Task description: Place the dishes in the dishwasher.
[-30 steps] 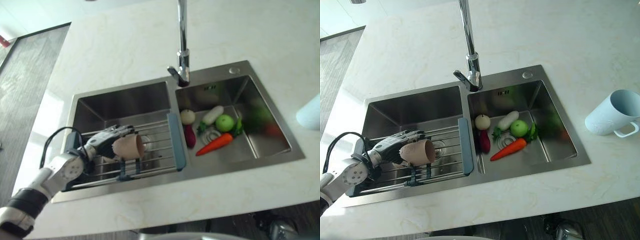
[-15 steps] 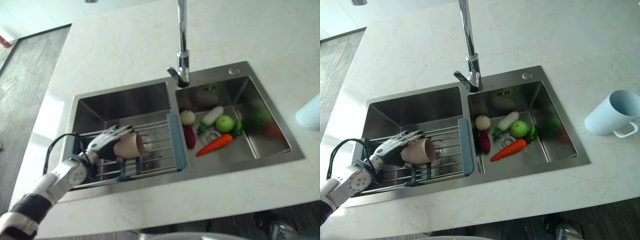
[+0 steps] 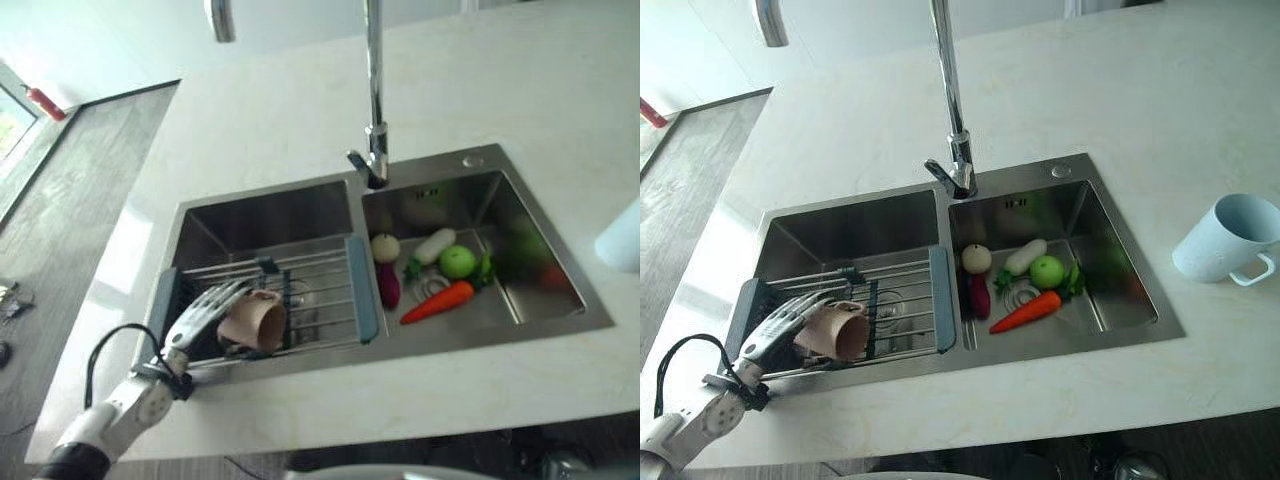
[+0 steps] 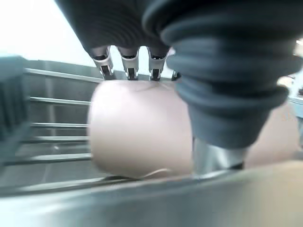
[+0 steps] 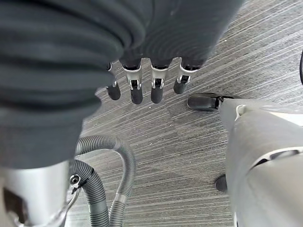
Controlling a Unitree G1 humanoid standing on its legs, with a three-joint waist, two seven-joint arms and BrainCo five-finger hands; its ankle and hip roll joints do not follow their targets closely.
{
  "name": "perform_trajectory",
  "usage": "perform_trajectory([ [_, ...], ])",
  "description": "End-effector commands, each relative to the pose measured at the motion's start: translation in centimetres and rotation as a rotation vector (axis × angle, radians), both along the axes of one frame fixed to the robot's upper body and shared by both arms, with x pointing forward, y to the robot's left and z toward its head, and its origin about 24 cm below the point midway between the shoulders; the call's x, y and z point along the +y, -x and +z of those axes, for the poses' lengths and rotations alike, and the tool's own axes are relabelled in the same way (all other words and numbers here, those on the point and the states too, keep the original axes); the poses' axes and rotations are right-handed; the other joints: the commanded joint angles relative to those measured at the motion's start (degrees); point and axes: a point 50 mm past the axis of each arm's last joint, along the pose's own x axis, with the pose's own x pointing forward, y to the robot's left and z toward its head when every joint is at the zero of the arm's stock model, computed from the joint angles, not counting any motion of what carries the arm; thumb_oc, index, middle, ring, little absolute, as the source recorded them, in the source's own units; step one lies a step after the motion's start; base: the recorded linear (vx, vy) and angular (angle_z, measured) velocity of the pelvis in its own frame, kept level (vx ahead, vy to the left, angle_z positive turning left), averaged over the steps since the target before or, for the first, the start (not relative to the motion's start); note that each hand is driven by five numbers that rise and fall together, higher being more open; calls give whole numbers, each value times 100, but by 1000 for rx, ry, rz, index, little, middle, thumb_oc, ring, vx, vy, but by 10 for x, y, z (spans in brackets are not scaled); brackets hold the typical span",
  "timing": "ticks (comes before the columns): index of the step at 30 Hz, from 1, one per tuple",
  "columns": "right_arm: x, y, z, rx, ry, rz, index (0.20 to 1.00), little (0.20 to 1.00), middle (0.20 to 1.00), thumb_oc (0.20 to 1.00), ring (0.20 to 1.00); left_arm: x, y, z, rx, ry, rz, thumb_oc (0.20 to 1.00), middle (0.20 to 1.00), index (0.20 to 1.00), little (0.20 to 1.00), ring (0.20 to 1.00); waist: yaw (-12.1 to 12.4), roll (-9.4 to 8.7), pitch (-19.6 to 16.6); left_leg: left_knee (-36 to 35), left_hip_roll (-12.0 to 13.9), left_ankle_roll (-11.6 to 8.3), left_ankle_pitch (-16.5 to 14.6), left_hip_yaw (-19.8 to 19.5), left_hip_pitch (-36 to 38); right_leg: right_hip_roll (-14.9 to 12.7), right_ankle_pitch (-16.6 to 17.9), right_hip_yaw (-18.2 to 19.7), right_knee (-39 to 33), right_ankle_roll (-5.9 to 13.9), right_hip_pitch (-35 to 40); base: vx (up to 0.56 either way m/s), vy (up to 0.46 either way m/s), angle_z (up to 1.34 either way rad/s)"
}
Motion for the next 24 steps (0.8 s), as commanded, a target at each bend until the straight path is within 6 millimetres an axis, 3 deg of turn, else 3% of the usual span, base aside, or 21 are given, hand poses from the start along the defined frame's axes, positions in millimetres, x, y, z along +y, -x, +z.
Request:
perform_trajectory([
  [1,6,-9,1,-38,-9,-18,1000,1000,1000,1000,1000,0,1,2,13,-17,-53,1000,1000,1000,1000,1000,136,-236,263,135,-196,19,-621,-387,-195,-429,-927,-433,824,546,30,37,26,3],
  [5,3,-6,1,-28,-3,-21,1000,1000,1000,1000,1000,-4,11,-11,146,10,-68,1000,1000,1000,1000,1000,102,-193,217,125,-229,22,-639,-392,-140,-447,-961,-423,853,548,66,45,35,1],
  [12,-4,-2,2,-10,8,-20,1000,1000,1000,1000,1000,-5,15,-18,217,1,-63,1000,1000,1000,1000,1000,35,-157,183,140,-243,28,-667,-338,-69,-477,-998,-404,897,553,106,35,36,0],
  [24,-6,3,1,2,15,-30,1000,1000,1000,1000,1000,-3,3,-5,148,-56,-72,1000,1000,1000,1000,1000,-19,-149,201,185,-276,54,-691,-321,-94,-513,-993,-338,965,582,43,4,6,0],
])
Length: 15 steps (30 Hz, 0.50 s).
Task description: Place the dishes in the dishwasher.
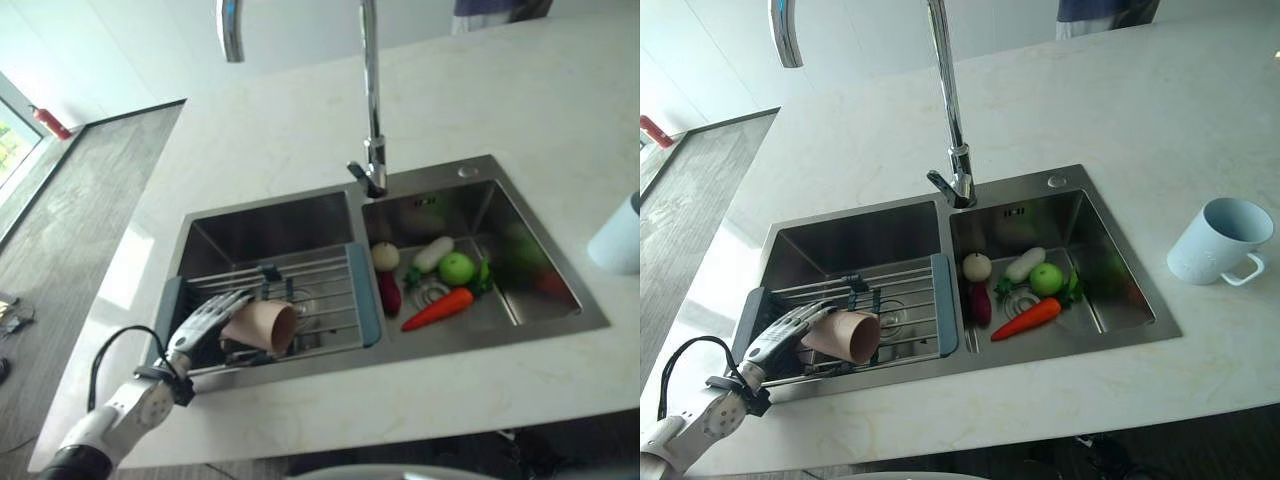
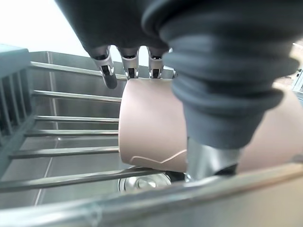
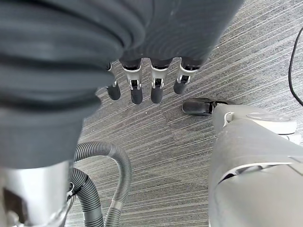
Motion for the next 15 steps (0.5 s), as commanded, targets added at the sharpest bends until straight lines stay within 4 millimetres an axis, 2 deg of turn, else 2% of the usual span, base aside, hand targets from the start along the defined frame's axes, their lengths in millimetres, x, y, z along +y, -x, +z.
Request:
perform_trajectory([
  [1,1,-14,3,-43,-6,-5,1000,1000,1000,1000,1000,-1,0,5,19,-56,-82,1000,1000,1000,1000,1000,122,-238,333,190,-200,24,-673,-320,-204,-431,-989,-321,964,564,-70,0,0,0],
  [7,-3,-14,5,-50,-4,-19,1000,1000,1000,1000,1000,-5,-12,19,17,-57,-117,1000,1000,1000,1000,1000,86,-247,412,230,-198,37,-677,-296,-286,-445,-953,-272,982,592,-167,0,0,0],
  [15,-4,-16,6,-70,-6,-26,1000,1000,1000,1000,1000,-10,-19,25,29,-53,-139,1000,1000,1000,1000,1000,44,-281,547,290,-169,51,-665,-239,-400,-438,-911,-230,1008,617,-285,-8,-5,-3],
])
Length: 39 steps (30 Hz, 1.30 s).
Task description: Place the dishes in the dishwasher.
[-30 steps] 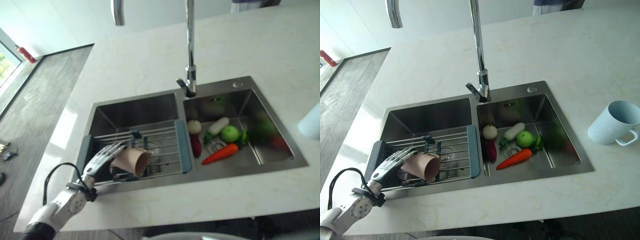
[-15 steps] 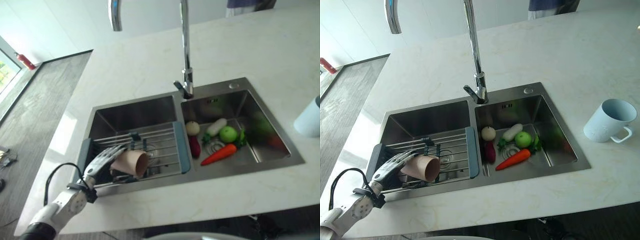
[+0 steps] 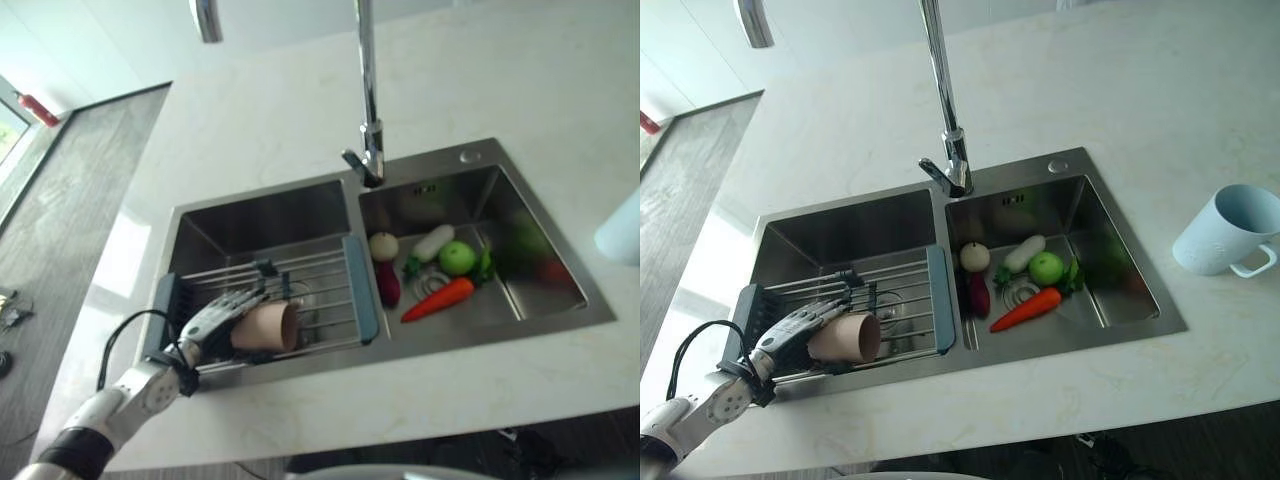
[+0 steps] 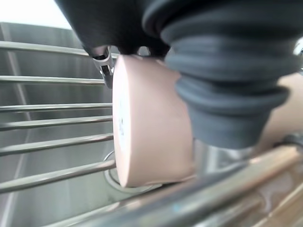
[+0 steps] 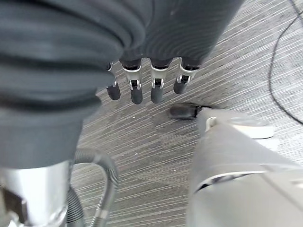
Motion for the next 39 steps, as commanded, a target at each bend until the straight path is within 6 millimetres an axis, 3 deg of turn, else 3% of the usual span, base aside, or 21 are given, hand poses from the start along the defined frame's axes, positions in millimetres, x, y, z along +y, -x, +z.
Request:
perform_trajectory([
  [1,-3,-17,6,-68,-12,-20,1000,1000,1000,1000,1000,7,-2,8,8,-27,-8,1000,1000,1000,1000,1000,47,-248,229,293,-163,51,-666,-295,-236,-438,-925,-308,1006,598,-73,0,0,0],
  [8,-2,-23,8,-86,-13,-18,1000,1000,1000,1000,1000,5,-8,11,35,-28,-12,1000,1000,1000,1000,1000,34,-274,321,315,-139,56,-644,-271,-325,-427,-887,-295,1000,615,-156,0,0,0],
  [9,-2,-24,8,-91,-12,-16,1000,1000,1000,1000,1000,6,-8,12,44,-34,-13,200,200,200,200,200,31,-280,342,327,-134,54,-638,-266,-349,-424,-880,-297,997,615,-170,-15,-12,-4],
  [26,1,-33,11,-110,-26,0,1000,1000,1000,1000,1000,18,-8,-1,127,-116,67,200,200,200,200,200,16,-310,354,343,-90,53,-621,-239,-357,-390,-868,-329,958,611,-151,-3,-2,0],
  [33,10,-22,3,-84,-37,-17,1000,1000,1000,1000,1000,26,-18,29,-115,23,172,200,200,200,200,200,94,-302,137,285,-99,79,-667,-187,-172,-392,-906,-415,903,567,57,9,-7,0],
  [39,27,-4,-10,-27,-54,-54,1000,1000,1000,1000,1000,21,-22,74,-488,233,193,200,200,200,200,200,170,-342,-163,169,-98,83,-692,-135,93,-361,-960,-529,812,475,362,36,-39,4],
])
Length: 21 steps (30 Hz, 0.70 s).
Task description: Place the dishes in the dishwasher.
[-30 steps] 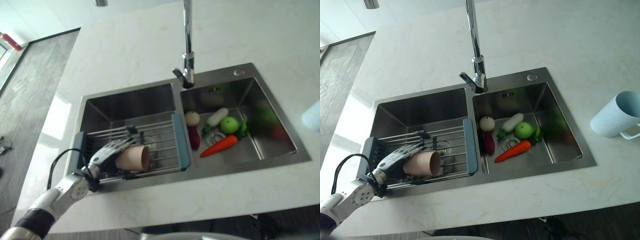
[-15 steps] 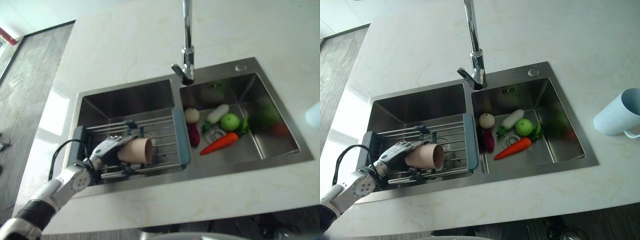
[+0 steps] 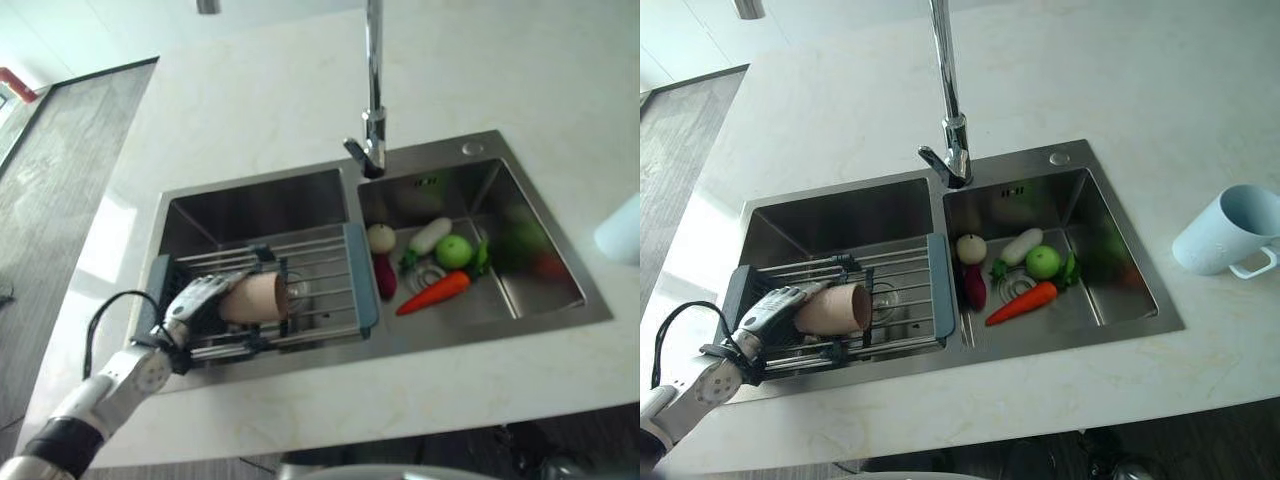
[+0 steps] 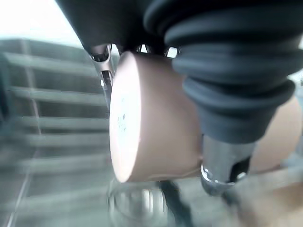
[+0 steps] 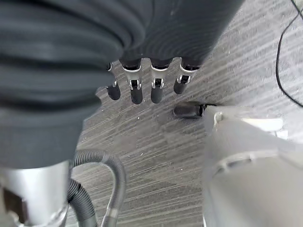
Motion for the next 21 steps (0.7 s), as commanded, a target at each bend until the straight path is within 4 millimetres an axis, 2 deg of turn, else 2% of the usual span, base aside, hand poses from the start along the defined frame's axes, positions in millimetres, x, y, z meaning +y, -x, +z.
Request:
perform_trajectory([
  [1,5,7,-4,8,9,-22,1000,1000,1000,1000,1000,2,-7,40,-320,143,7,200,200,200,200,200,110,-87,-290,147,-132,94,-659,-164,-156,-394,-947,-535,801,492,107,15,-61,9],
  [7,18,24,-15,53,-19,-78,1000,1000,1000,1000,1000,-2,6,78,-772,291,18,200,200,200,200,200,116,-143,-512,65,-127,45,-719,-195,104,-354,-1044,-603,726,393,404,-8,-64,8],
  [11,21,37,-20,85,-36,-99,1000,1000,1000,1000,1000,-2,9,96,-986,340,64,200,200,200,200,200,94,-157,-640,35,-151,18,-767,-319,218,-322,-1085,-549,675,362,539,8,-55,2],
  [14,22,46,-22,109,-45,-116,1000,1000,1000,1000,1000,5,11,105,-1077,430,145,200,200,200,200,200,92,-142,-712,14,-172,-5,-779,-424,262,-304,-1104,-510,641,354,604,12,-39,6],
  [16,22,57,-25,143,-46,-132,1000,1000,1000,1000,1000,14,20,111,-1183,485,229,200,200,200,200,200,175,-139,-756,12,-192,-37,-781,-708,261,-265,-1148,-460,606,329,662,-9,-66,9],
  [21,22,68,-26,171,-55,-141,1000,1000,1000,1000,1000,21,33,121,-1245,464,268,200,200,200,200,200,318,-163,-800,12,-217,-78,-753,-1091,218,-185,-1163,-408,532,288,708,-3,-47,31],
])
